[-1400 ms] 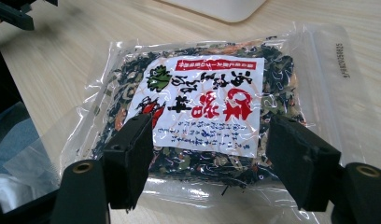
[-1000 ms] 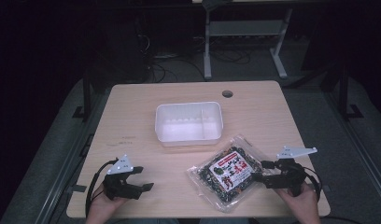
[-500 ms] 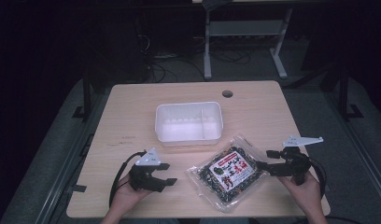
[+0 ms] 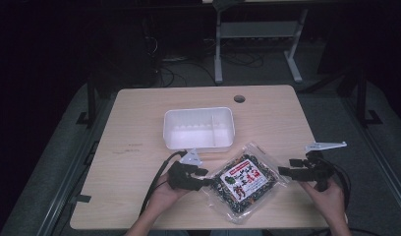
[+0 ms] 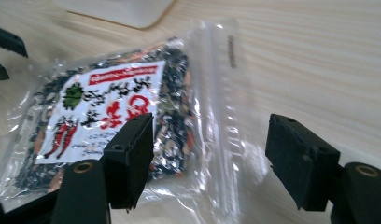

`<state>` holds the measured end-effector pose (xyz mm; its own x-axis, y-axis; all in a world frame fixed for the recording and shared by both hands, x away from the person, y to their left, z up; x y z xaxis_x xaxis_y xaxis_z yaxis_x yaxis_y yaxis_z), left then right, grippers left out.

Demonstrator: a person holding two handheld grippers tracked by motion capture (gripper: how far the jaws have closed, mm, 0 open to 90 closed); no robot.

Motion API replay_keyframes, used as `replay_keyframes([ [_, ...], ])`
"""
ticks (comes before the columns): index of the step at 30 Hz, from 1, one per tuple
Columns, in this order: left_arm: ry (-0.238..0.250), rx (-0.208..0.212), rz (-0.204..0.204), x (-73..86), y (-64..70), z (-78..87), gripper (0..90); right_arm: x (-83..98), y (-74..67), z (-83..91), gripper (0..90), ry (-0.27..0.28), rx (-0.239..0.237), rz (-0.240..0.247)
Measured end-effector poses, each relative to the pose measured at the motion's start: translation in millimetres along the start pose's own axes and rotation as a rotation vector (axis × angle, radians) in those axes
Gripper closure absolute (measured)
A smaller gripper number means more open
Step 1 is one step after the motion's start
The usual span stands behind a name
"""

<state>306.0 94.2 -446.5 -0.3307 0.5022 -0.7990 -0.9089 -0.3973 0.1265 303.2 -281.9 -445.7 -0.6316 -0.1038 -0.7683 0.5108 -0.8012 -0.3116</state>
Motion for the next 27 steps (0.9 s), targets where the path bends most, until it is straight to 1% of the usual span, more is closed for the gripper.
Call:
replay_keyframes([
  [1, -0.015, 0.007, 0.0, -0.8, 0.4, -4.1, 64.6, 2.6, 4.5, 0.2, 32.2, -0.013, 0.016, -0.014],
  [2, -0.022, 0.012, -0.003, -1.2, 0.9, -6.8, 65.7, 3.9, 6.4, 0.4, 32.3, -0.02, 0.028, -0.02],
  [3, -0.026, 0.014, -0.004, -1.8, 1.8, -10.2, 65.7, 3.9, 6.4, 0.4, 32.3, -0.02, 0.028, -0.02],
  [6, -0.045, 0.02, -0.016, -2.1, 2.9, -18.4, 67.8, 9.5, 14.4, 2.6, 33.9, -0.03, 0.044, -0.052],
  [7, -0.058, 0.019, -0.017, -1.5, 2.9, -20.8, 67.9, 12.8, 19.0, 4.7, 34.6, -0.032, 0.048, -0.075],
  [8, -0.081, 0.017, -0.018, 0.2, 2.4, -24.4, 67.9, 14.4, 20.8, 6.0, 35.5, -0.027, 0.048, -0.087],
  [9, -0.081, 0.017, -0.018, 0.2, 2.4, -24.4, 67.9, 15.7, 22.0, 7.4, 36.3, -0.025, 0.044, -0.1],
  [11, -0.092, 0.017, -0.017, 2.0, 2.7, -27.0, 67.9, 16.9, 23.0, 8.3, 36.8, -0.021, 0.039, -0.108],
  [12, -0.088, 0.018, -0.015, 2.2, 2.8, -27.2, 68.1, 17.9, 23.6, 9.1, 38.0, -0.02, 0.037, -0.116],
  [15, -0.09, 0.015, -0.02, 2.2, 3.3, -27.6, 68.8, 21.2, 24.3, 9.0, 40.0, -0.031, 0.03, -0.129],
  [16, -0.091, 0.015, -0.022, 2.2, 3.4, -27.7, 68.7, 23.0, 23.8, 8.1, 42.4, -0.04, 0.019, -0.139],
  [19, -0.094, 0.012, -0.017, 2.1, 4.3, -28.0, 68.6, 24.4, 23.3, 7.2, 45.3, -0.05, 0.014, -0.143],
  [23, -0.104, 0.001, -0.04, 1.7, 6.6, -28.3, 68.5, 27.3, 23.5, 5.1, 50.6, -0.07, -0.004, -0.16],
  [25, -0.105, 0.001, -0.041, 1.7, 6.7, -28.3, 68.5, 28.8, 22.9, 4.0, 52.6, -0.077, -0.015, -0.161],
  [27, -0.101, 0.004, -0.037, 1.9, 6.2, -28.4, 68.6, 29.6, 22.4, 3.1, 57.4, -0.085, -0.021, -0.163],
])
Point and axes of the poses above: each handheld gripper's, and its own axes: z roughly backward along the jaws, x roughly out of its underside, y roughly to its right, the point moved 2 cm from there along -z, roughly forward along the jaws, and after that the axes turned 10 degrees about y, right-handed, at the moved point
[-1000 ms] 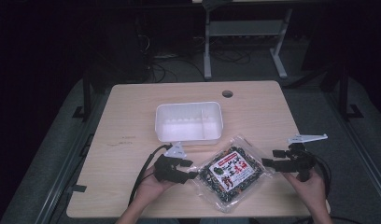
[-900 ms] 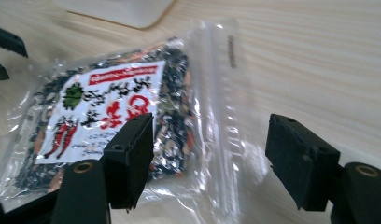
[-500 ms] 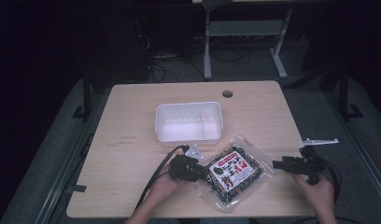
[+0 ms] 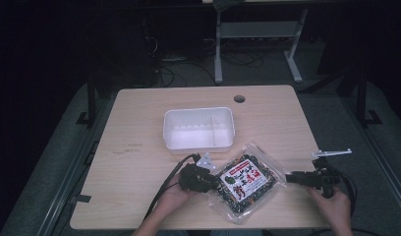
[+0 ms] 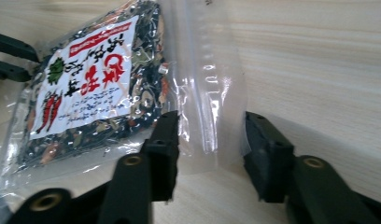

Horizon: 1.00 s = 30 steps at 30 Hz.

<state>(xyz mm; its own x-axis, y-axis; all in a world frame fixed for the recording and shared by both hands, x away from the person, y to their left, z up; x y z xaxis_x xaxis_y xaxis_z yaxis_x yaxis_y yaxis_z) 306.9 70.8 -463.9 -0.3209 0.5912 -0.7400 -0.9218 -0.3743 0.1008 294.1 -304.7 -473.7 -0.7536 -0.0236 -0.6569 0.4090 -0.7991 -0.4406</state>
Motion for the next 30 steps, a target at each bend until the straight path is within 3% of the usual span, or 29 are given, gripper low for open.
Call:
replay_keyframes([
  [4, 0.004, 0.005, -0.001, 0.1, 0.8, -0.6, 68.4, -0.1, -2.2, -0.1, 62.8, 0.008, -0.048, -0.018],
  [10, 0.012, 0.007, -0.002, -0.1, 1.4, -1.7, 68.4, -1.2, -4.8, -1.2, 68.2, 0.016, -0.065, -0.022],
  [14, 0.014, 0.005, -0.003, -0.1, 1.7, -2.0, 68.4, 0.3, -1.2, -3.7, 77.4, 0.008, -0.06, -0.042],
  [15, 0.014, 0.006, -0.001, -0.1, 1.6, -1.9, 68.3, 0.9, 1.6, -2.4, 85.0, 0.016, -0.067, -0.05],
  [16, 0.015, 0.008, 0.003, -0.1, 1.3, -1.8, 68.0, 0.9, 2.6, -1.9, 86.5, 0.019, -0.077, -0.055],
  [26, 0.024, 0.04, 0.017, -1.7, -0.2, -3.2, 62.6, -1.3, -2.4, 5.3, 89.0, 0.031, -0.076, -0.029],
  [30, 0.055, 0.047, 0.024, -5.9, -0.6, -0.6, 58.1, -3.4, -5.9, 11.5, 89.0, 0.059, -0.081, -0.015],
])
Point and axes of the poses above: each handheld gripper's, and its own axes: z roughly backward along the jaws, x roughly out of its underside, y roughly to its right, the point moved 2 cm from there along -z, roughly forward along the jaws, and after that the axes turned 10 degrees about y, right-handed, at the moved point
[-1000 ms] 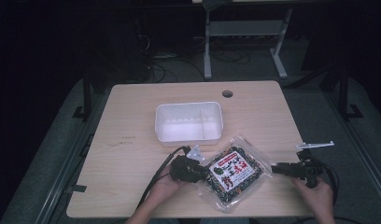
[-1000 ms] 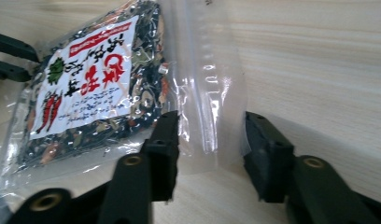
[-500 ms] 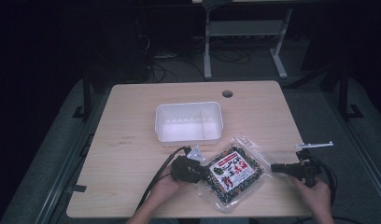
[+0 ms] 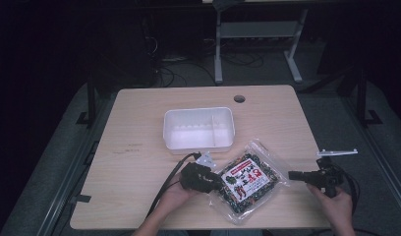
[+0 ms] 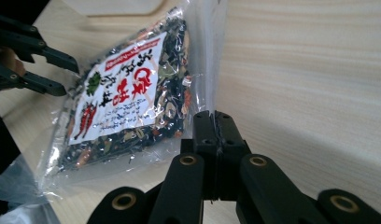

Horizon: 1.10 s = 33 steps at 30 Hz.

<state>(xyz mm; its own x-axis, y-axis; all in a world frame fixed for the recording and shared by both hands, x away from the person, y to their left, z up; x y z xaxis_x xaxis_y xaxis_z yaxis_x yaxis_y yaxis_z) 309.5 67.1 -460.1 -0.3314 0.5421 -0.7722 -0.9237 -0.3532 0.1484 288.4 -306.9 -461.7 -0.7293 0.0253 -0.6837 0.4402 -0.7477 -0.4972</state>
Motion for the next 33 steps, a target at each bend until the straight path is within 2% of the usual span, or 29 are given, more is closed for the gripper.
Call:
replay_keyframes([
  [6, 0.021, -0.003, 0.006, -4.8, -2.3, 2.6, 47.5, -2.9, -11.5, 10.9, 89.1, 0.041, -0.002, 0.029],
  [7, 0.024, -0.009, 0.009, -5.3, -2.6, 2.5, 41.9, -4.7, -15.9, 15.4, 89.1, 0.057, -0.008, 0.043],
  [10, 0.037, -0.001, 0.021, -7.4, -4.5, 2.6, 38.3, -7.6, -21.3, 20.9, 89.1, 0.075, -0.008, 0.065],
  [11, 0.037, -0.001, 0.021, -8.1, -5.3, 2.7, 32.8, -11.0, -26.4, 26.6, 89.1, 0.094, -0.012, 0.081],
  [12, 0.042, -0.005, 0.024, -8.7, -6.0, 2.4, 32.8, -11.0, -26.4, 26.6, 89.1, 0.094, -0.012, 0.081],
  [13, 0.039, 0.003, 0.028, -9.2, -7.1, 2.1, 30.5, -14.3, -31.0, 32.6, 89.1, 0.118, -0.014, 0.1],
  [15, 0.034, 0.022, 0.039, -10.7, -8.7, 0.0, 29.3, -15.8, -33.6, 35.4, 89.1, 0.129, -0.021, 0.109],
  [17, 0.035, 0.04, 0.043, -12.8, -10.3, -2.3, 27.0, -19.7, -42.4, 41.5, 89.2, 0.147, -0.024, 0.146],
  [18, 0.036, 0.045, 0.048, -14.3, -11.2, -3.5, 27.0, -19.7, -42.4, 41.5, 89.2, 0.147, -0.024, 0.146],
  [21, 0.038, 0.052, 0.052, -19.3, -15.0, -6.1, 24.0, -26.8, -54.2, 48.6, 89.2, 0.169, -0.044, 0.193],
  [23, 0.037, 0.055, 0.058, -22.4, -17.4, -7.6, 23.3, -28.9, -57.2, 50.5, 89.2, 0.176, -0.049, 0.206],
  [24, 0.036, 0.057, 0.059, -23.9, -18.5, -8.8, 22.6, -33.0, -63.3, 54.6, 89.2, 0.187, -0.06, 0.229],
  [25, 0.029, 0.064, 0.061, -25.4, -19.8, -9.7, 22.6, -33.0, -63.3, 54.6, 89.2, 0.187, -0.06, 0.229],
  [27, 0.041, 0.086, 0.076, -28.2, -22.2, -11.6, 22.5, -39.0, -73.2, 59.8, 89.2, 0.204, -0.081, 0.268],
  [29, 0.044, 0.108, 0.093, -30.3, -25.0, -13.6, 22.8, -40.8, -76.5, 60.9, 89.2, 0.208, -0.087, 0.279],
  [30, 0.045, 0.126, 0.106, -31.0, -26.0, -14.9, 23.1, -44.2, -82.4, 61.4, 89.3, 0.21, -0.101, 0.302],
  [33, 0.05, 0.188, 0.145, -31.6, -28.7, -16.6, 25.0, -47.6, -86.5, 60.8, 89.3, 0.211, -0.104, 0.319],
])
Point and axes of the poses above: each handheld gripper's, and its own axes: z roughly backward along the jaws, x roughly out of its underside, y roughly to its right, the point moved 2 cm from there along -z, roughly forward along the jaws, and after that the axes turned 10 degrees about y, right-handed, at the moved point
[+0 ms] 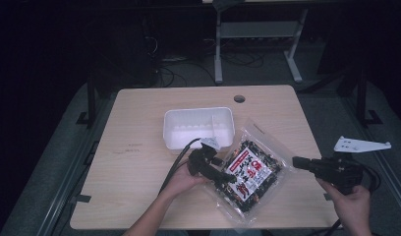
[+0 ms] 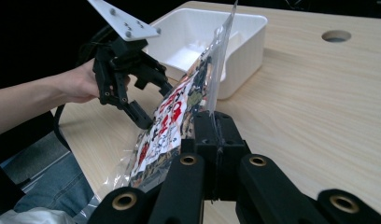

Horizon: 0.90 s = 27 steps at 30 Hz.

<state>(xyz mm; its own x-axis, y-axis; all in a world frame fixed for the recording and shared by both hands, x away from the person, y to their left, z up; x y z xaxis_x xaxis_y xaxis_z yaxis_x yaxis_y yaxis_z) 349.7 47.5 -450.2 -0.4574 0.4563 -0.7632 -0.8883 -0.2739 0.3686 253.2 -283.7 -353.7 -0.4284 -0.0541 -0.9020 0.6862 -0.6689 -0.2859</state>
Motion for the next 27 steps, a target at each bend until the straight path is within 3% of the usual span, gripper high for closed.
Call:
replay_keyframes([
  [1, 0.003, 0.022, 0.01, 0.3, -0.5, 0.4, 27.4, -1.9, -0.7, -1.2, 89.3, 0.0, -0.002, 0.004],
  [6, 0.006, 0.045, 0.018, 1.9, -2.8, 8.0, 37.2, -8.3, 2.4, -8.8, 89.3, 0.006, -0.012, 0.009],
  [7, 0.012, 0.049, 0.016, 2.7, -2.8, 10.6, 44.3, -10.2, 3.8, -11.9, 89.4, 0.012, -0.009, 0.009],
  [8, 0.022, 0.053, 0.017, 3.5, -3.0, 13.1, 44.3, -10.2, 3.8, -11.9, 89.4, 0.012, -0.009, 0.009],
  [9, 0.031, 0.059, 0.018, 4.4, -3.2, 15.4, 49.8, -12.0, 5.1, -15.2, 89.4, 0.015, -0.011, 0.01],
  [10, 0.038, 0.059, 0.017, 5.3, -3.2, 17.4, 49.8, -12.0, 5.1, -15.2, 89.4, 0.015, -0.011, 0.01],
  [14, 0.055, 0.051, -0.02, 8.4, 0.0, 25.1, 65.1, -16.1, 7.5, -22.1, 89.3, 0.01, -0.013, 0.012],
  [22, 0.078, 0.042, -0.055, 16.7, 3.4, 35.3, 68.0, -22.5, 16.3, -34.9, 87.7, 0.006, -0.055, -0.007],
  [23, 0.081, 0.04, -0.06, 17.7, 3.5, 36.0, 68.0, -22.4, 17.8, -37.8, 77.9, 0.004, -0.072, -0.016],
  [24, 0.083, 0.038, -0.061, 18.6, 3.6, 36.6, 68.0, -22.4, 17.8, -37.8, 77.9, 0.004, -0.072, -0.016],
  [26, 0.086, 0.037, -0.063, 19.9, 3.9, 37.4, 68.0, -18.7, 22.1, -45.7, 63.8, -0.014, -0.1, -0.042],
  [27, 0.084, 0.035, -0.068, 20.2, 4.0, 37.8, 68.0, -18.7, 22.1, -45.7, 63.8, -0.014, -0.1, -0.042],
])
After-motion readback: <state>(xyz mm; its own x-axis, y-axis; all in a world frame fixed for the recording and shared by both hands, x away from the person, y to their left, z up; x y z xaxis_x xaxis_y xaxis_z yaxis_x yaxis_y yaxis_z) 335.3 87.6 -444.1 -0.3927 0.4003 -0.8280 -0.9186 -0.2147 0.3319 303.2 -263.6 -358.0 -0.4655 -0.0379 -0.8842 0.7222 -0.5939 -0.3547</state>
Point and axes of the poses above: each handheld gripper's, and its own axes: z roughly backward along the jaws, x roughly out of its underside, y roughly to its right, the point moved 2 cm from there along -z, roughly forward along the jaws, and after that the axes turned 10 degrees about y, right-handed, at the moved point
